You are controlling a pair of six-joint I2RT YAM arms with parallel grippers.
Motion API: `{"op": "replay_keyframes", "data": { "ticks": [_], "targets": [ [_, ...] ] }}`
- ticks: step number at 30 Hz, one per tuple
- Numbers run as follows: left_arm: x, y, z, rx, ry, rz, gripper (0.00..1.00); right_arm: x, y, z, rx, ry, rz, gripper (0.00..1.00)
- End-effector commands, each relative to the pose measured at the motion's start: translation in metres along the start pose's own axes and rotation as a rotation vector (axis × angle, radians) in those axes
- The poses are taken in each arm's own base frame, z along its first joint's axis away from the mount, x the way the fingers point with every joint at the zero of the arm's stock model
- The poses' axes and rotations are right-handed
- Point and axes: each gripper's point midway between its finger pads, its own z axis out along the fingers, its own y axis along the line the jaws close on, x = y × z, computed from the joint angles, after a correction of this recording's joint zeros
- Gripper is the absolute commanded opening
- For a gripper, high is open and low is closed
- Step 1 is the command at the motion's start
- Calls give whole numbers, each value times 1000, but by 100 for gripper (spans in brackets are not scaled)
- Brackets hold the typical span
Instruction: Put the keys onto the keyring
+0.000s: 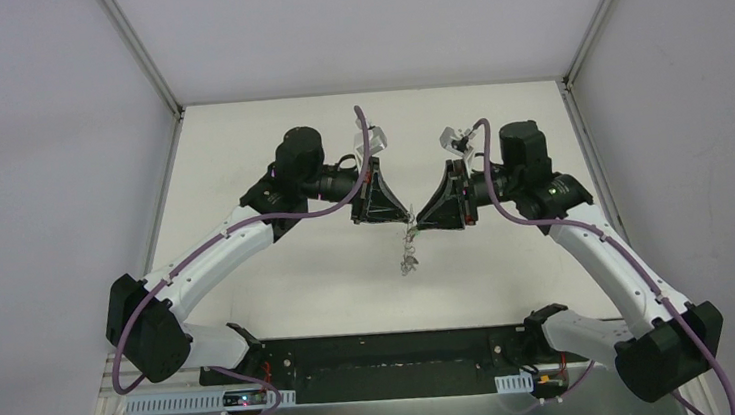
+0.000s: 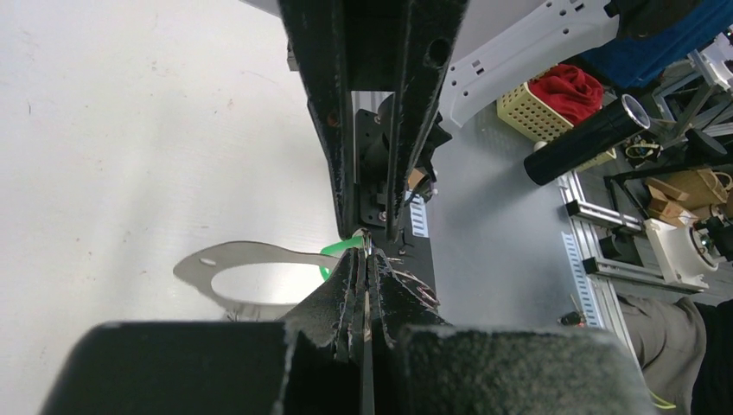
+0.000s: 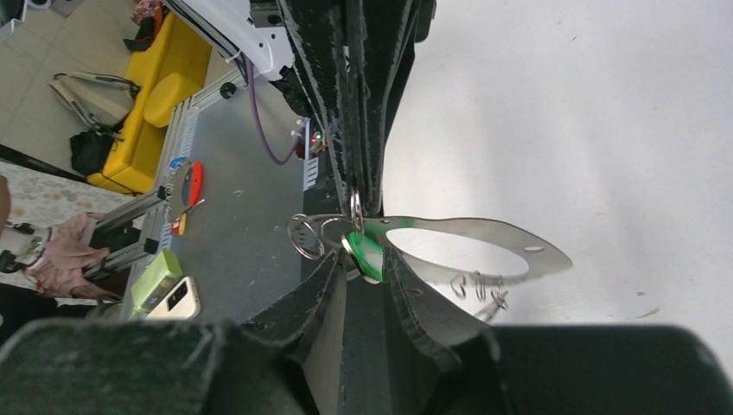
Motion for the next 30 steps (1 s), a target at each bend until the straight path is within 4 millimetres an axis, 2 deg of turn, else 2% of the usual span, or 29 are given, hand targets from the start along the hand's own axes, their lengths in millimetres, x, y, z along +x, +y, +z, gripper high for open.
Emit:
{"op": "replay_keyframes", "data": {
  "ticks": [1,10,18,30],
  "targets": [
    [-18,-21,-3,67,-56,72,0,-20,10,-9,16,-30,-105,28],
    [-21,-20,0,76,-68,51,0,-26,8,-6,-5,-41,-84,30],
    [-20,-18,1,74,-66,40,0,-30,7,-3,-25,-46,-68,26],
    [-17,-13,3,67,-56,29,0,-30,13,-4,-47,-46,-72,25]
  ]
}}
